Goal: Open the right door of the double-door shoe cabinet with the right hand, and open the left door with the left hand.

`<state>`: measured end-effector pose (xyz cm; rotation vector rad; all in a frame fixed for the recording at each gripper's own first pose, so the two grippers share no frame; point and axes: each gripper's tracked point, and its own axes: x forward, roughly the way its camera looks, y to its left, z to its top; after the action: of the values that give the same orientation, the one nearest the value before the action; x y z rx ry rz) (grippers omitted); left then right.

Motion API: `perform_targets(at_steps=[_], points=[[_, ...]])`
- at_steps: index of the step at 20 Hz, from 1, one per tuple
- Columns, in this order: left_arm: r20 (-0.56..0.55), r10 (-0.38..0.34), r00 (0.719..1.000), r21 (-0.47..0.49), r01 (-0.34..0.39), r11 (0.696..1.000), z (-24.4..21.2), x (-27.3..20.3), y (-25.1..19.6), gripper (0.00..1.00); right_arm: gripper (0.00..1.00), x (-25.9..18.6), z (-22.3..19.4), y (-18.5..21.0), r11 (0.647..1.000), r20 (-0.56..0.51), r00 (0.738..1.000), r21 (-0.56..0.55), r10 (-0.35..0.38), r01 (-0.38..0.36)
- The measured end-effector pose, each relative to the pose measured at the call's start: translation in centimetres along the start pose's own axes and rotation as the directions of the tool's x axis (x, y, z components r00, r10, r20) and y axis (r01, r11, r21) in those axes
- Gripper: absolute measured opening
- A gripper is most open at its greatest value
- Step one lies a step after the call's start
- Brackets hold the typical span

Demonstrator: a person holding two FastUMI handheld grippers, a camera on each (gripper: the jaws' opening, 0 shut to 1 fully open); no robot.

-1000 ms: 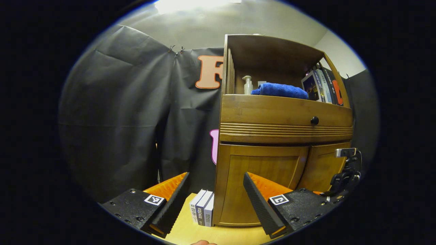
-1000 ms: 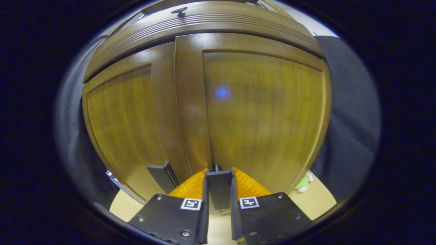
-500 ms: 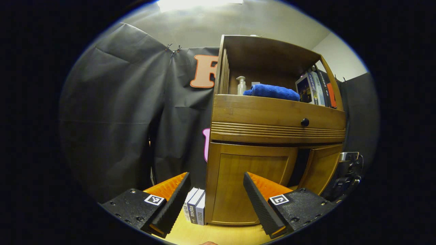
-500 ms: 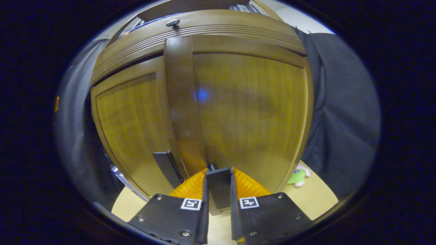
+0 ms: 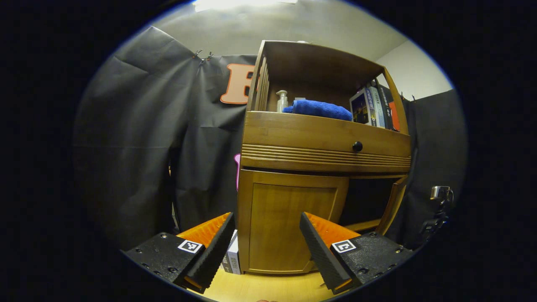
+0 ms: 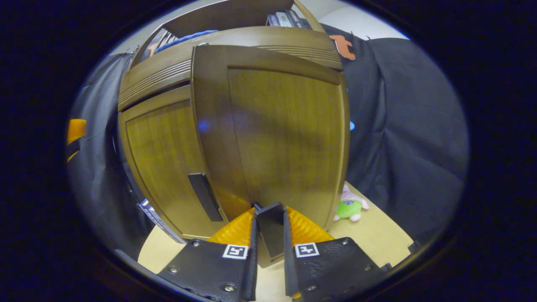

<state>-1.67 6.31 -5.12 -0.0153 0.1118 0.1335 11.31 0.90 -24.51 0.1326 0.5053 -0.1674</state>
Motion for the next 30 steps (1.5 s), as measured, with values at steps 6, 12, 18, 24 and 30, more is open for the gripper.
perform_targets(at_steps=[6, 12, 18, 24, 30], points=[[-0.011, -0.098, 0.995, 0.008, 0.098, 0.995, -0.9, 0.6, -3.5, 0.96, 0.25, -1.9, 0.9, -2.5, 0.992, -0.004, 0.994, 0.059, -0.109, 0.109], [-0.007, -0.197, 0.980, -0.033, 0.196, 0.980, -1.1, 1.1, -7.7, 0.96, 0.25, -3.7, 1.7, -6.5, 0.974, 0.037, 0.974, 0.043, -0.225, 0.223], [-0.001, -0.245, 0.969, -0.028, 0.245, 0.969, -1.0, 1.0, -10.2, 0.94, 0.25, -4.4, 1.8, -8.6, 0.973, 0.027, 0.973, 0.033, -0.231, 0.230], [-0.003, -0.228, 0.974, -0.022, 0.228, 0.973, -1.1, 1.2, -10.2, 0.94, 0.25, -4.6, 1.9, -10.4, 0.978, 0.014, 0.979, 0.046, -0.205, 0.204], [-0.021, -0.207, 0.978, -0.012, 0.206, 0.978, -1.7, 1.4, -9.9, 0.96, 0.18, -4.8, 2.4, -12.0, 0.983, 0.019, 0.983, -0.002, -0.181, 0.181]])
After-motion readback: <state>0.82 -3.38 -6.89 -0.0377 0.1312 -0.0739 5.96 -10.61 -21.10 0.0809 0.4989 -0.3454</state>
